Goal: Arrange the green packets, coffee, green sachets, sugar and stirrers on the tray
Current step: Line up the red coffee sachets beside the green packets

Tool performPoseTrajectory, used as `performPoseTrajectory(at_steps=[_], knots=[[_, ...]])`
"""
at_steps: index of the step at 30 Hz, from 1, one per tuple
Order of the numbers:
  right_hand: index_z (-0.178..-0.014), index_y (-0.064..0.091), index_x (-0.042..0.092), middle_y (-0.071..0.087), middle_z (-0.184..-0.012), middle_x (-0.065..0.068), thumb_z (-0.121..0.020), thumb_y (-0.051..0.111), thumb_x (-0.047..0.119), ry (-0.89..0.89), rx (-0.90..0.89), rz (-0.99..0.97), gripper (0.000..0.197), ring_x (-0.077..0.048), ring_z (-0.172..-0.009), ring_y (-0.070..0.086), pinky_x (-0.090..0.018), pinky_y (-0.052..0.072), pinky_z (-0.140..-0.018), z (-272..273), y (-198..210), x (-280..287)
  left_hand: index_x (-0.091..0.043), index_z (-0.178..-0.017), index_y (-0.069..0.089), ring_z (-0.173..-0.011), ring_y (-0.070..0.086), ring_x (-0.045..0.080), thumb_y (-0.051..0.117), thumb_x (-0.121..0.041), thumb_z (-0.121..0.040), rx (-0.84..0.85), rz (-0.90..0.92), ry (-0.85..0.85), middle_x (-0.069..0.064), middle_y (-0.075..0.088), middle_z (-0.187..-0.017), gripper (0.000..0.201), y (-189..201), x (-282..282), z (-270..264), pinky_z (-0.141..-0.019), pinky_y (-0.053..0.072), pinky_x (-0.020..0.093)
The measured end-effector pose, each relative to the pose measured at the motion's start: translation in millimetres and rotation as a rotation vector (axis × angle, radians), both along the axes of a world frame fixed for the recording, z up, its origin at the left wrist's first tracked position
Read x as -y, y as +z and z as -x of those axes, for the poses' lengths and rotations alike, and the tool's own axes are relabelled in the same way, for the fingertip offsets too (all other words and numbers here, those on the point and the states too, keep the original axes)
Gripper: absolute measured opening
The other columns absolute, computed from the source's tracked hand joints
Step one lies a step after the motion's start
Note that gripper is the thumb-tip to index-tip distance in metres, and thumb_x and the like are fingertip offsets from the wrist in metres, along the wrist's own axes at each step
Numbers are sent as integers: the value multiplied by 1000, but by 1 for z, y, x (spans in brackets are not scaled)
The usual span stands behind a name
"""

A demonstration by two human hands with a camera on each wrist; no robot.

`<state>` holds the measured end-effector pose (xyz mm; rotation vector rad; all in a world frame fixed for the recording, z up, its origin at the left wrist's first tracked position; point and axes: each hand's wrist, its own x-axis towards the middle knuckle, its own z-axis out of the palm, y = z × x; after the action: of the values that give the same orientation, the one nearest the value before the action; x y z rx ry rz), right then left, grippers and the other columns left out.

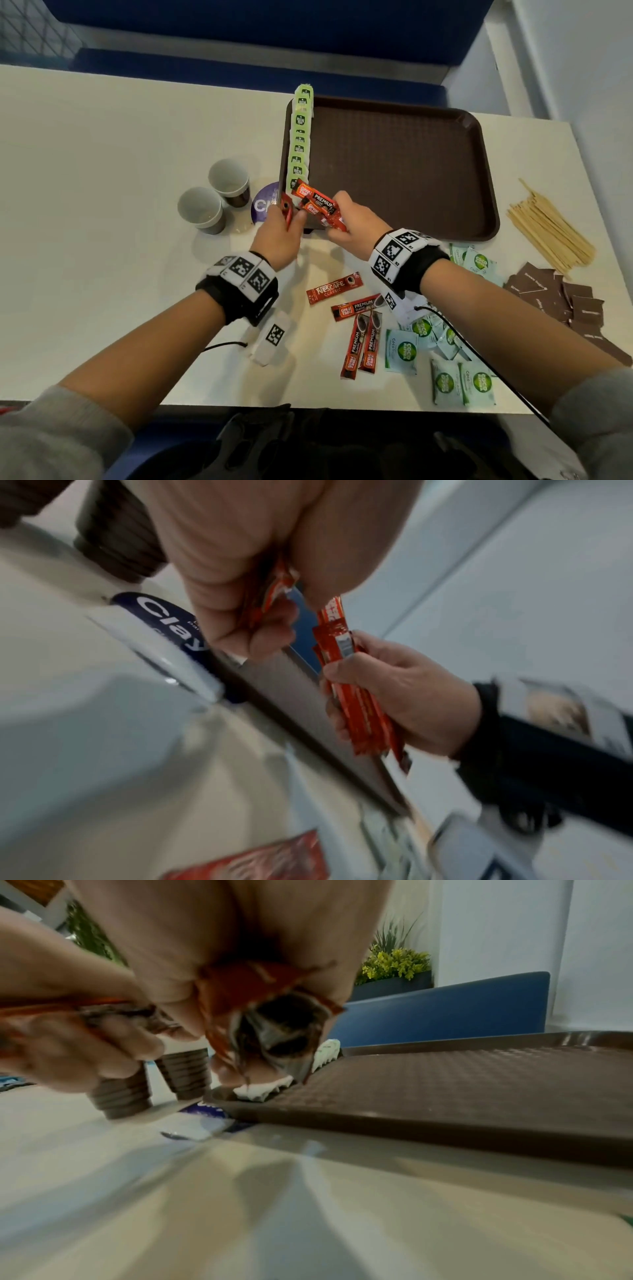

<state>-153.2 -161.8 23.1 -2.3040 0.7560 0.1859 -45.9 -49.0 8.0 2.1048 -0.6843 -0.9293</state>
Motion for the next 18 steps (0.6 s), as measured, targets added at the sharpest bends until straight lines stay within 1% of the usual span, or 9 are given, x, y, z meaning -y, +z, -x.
performPoseTrajectory(at_steps=[2, 3, 5, 7, 8, 10, 12, 15, 18], knots=[[-110, 36, 8, 53, -85, -3, -90, 55, 19, -12, 33, -23, 30, -19, -71, 54, -23, 39, -57, -5, 4, 1, -11, -105, 47, -69, 58, 18, 39, -47, -98, -96, 125, 99, 5, 58, -85, 37, 10, 11, -5, -63, 51, 33], [-112, 36, 8, 52, -83, 0, -90, 55, 19, -20, 41, -35, 31, -17, -70, 54, -22, 40, -57, -8, 5, 2, -11, -104, 50, -66, 57, 14, 42, -52, -95, -174, 174, 149, 5, 60, -85, 43, 15, 16, -7, -58, 48, 30], [-114, 36, 10, 50, -80, 3, -89, 55, 18, -33, 55, -71, 32, -15, -68, 55, -25, 44, -58, -13, 9, 4, -12, -107, 58, -73, 62, 17, 55, -64, -81, -323, 241, 206, 12, 69, -96, 58, 20, 26, -12, -64, 52, 29], [-119, 36, 10, 53, -84, 1, -88, 56, 17, -29, 66, -109, 38, -18, -71, 58, -28, 48, -61, -16, 12, 4, -14, -109, 61, -86, 69, 22, 67, -56, -76, -377, 295, 201, 13, 71, -102, 54, 18, 32, -12, -82, 56, 39], [-123, 35, 10, 55, -88, -2, -88, 57, 18, -20, 69, -120, 42, -18, -74, 59, -28, 50, -62, -18, 13, 5, -14, -109, 63, -90, 70, 23, 71, -50, -75, -391, 305, 211, 11, 72, -101, 51, 18, 35, -13, -87, 56, 43], [-128, 34, 10, 56, -97, -4, -87, 59, 19, -8, 70, -131, 49, -19, -81, 61, -26, 50, -65, -21, 14, 6, -14, -110, 64, -92, 71, 23, 75, -54, -61, -408, 271, 259, 8, 73, -99, 64, 16, 39, -15, -87, 56, 46], [-124, 36, 10, 56, -99, -5, -86, 61, 19, -20, 70, -130, 47, -19, -83, 61, -25, 49, -66, -22, 13, 10, -14, -109, 65, -92, 71, 24, 73, -59, -52, -418, 249, 290, 6, 73, -98, 74, 13, 43, -17, -87, 55, 46], [-120, 37, 12, 56, -95, -4, -83, 65, 18, -62, 81, -157, 47, -16, -78, 59, -20, 45, -59, -23, 10, 15, -16, -103, 67, -93, 70, 25, 69, -54, -58, -431, 248, 330, 8, 73, -98, 59, 13, 47, -20, -90, 54, 47], [-123, 37, 15, 56, -96, -2, -83, 66, 18, -101, 96, -195, 50, -11, -75, 57, -17, 43, -58, -23, 7, 21, -20, -96, 67, -89, 70, 25, 66, -47, -66, -433, 280, 405, 8, 73, -95, 41, 16, 50, -25, -88, 55, 45]])
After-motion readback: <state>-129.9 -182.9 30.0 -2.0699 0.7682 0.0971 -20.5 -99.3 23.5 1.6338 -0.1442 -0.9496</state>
